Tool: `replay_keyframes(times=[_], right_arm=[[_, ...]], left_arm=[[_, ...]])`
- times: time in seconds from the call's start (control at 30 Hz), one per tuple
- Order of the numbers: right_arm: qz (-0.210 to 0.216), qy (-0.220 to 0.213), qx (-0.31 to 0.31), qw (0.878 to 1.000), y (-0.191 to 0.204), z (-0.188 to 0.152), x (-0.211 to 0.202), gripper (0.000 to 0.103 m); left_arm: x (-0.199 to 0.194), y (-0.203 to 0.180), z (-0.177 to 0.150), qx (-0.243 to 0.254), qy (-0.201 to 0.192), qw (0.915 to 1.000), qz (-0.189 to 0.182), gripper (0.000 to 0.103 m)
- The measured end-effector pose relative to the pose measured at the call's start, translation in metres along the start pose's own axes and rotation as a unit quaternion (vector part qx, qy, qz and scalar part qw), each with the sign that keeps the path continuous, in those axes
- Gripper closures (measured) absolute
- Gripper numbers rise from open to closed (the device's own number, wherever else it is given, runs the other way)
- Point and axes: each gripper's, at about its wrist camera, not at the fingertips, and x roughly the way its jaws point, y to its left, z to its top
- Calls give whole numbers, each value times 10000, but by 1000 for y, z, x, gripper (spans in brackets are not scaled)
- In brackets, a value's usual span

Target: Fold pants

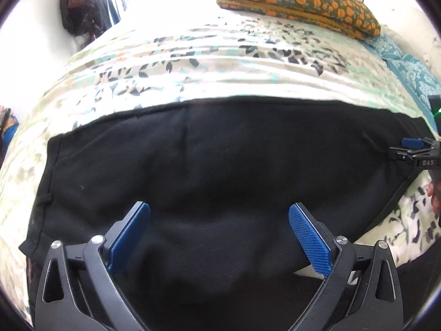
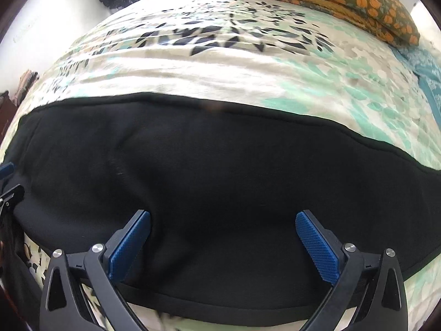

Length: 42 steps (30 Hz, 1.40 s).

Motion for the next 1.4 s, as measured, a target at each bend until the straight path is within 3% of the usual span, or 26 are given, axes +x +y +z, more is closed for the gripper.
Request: replay_keyframes(times=[0.17, 0.27, 0.33, 0.43, 0.5, 0.57, 0.67, 0.73, 0.83, 0.93, 1.1, 1.23, 1.4], right_arm=[[-604, -10, 569, 9965, -108, 4, -10, 0], [-910, 32, 1194, 9887, -183, 0, -20, 0], [-1114, 100, 1676, 9795, -230, -4, -28, 0], [-1697, -17, 2252, 9594, -284, -6, -48, 0], [-1741, -261, 2511, 9518, -305, -2, -60, 0], [-1608, -212, 2581, 9524, -319, 7, -54, 0], [-1685, 207, 2380, 9563, -325, 16, -28, 0], [-1616, 50, 2601, 9519, -328, 14, -27, 2], [-1479, -323, 2813, 9476, -329, 15, -43, 92], [-1417, -514, 2614, 9534, -313, 14, -66, 94], [-1056, -1273, 2471, 9548, -268, -15, -135, 95], [-665, -1746, 2416, 9522, -223, -55, -192, 95], [-255, -2051, 2325, 9504, -162, -121, -249, 95]], left_arm=[[24, -22, 26, 212, -3, 9998, 46, 1], [61, -25, 24, 263, 325, 9987, 287, 0], [58, -20, 17, 118, -50, 9998, 134, 0], [57, -21, 11, 154, -199, 9995, 189, 0], [57, -22, 9, 171, -275, 9992, 229, 0], [56, -22, 7, 179, -339, 9990, 244, 0], [56, -21, 5, 173, -386, 9988, 226, 0], [57, -20, 5, 172, -427, 9987, 221, 0], [58, -21, 4, 176, -467, 9985, 224, 1], [58, -21, 4, 183, -460, 9985, 236, 1], [57, -22, 8, 186, -326, 9990, 252, 1], [48, -18, 18, 25, 354, 9992, 156, 2], [-8, -7, -9, -449, 325, 9968, -573, 2]])
